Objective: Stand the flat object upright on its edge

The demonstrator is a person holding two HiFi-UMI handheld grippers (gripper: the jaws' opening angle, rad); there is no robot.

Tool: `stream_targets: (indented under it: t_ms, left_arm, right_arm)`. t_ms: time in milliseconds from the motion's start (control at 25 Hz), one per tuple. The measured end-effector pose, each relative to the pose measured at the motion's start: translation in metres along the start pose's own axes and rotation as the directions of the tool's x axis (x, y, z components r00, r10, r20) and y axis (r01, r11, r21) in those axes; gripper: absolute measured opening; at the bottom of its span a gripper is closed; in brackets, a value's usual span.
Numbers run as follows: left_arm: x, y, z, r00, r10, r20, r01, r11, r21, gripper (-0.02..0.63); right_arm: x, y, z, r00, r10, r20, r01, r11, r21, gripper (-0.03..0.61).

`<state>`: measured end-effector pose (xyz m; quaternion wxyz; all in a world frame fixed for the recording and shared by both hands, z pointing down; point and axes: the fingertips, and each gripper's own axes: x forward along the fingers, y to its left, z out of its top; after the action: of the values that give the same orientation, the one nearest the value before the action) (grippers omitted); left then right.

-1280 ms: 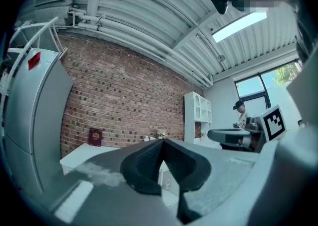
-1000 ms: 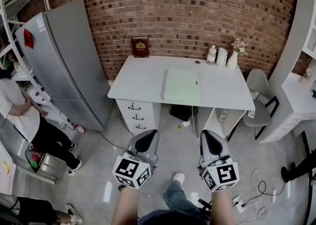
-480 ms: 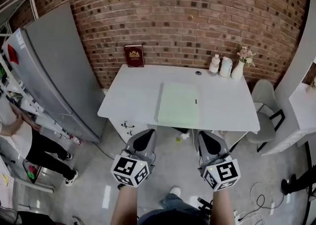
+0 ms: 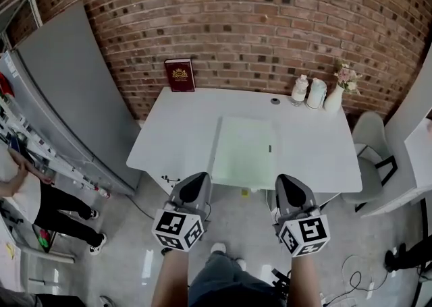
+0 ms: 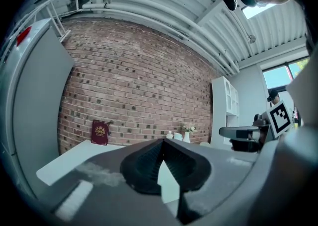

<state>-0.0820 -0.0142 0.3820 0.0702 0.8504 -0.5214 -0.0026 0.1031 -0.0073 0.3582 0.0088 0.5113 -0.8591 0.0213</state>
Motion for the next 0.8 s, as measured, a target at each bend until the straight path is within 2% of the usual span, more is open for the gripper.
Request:
stream_targets:
  t_ms: [440,600,800]
  left_arm:
    - [0.074,0.031,0.002,0.999,-0.049,-0.006,0.049,0.999,-0.017,-0.002]
    - [0.103,0.052,0.007,0.998,-0.069,0.005,0.070,0.996,-0.053,-0.002]
    - [0.142,0.081,0.007,0.996,-0.074,-0.040,0.074,0.997,-0.007,-0.002]
  right_arm:
    - [0.054,-0.038,-0.001,0.999,0.046,-0.002,-0.046,0.993,0.105,0.002]
    - [0.081,-0.060,0.006,0.999,-0.012,0.037,0.006,0.989,0.151,0.002]
    - [0.122,-0.078,0.001,0.999,-0.033,-0.019,0.036,0.989,0.142,0.002]
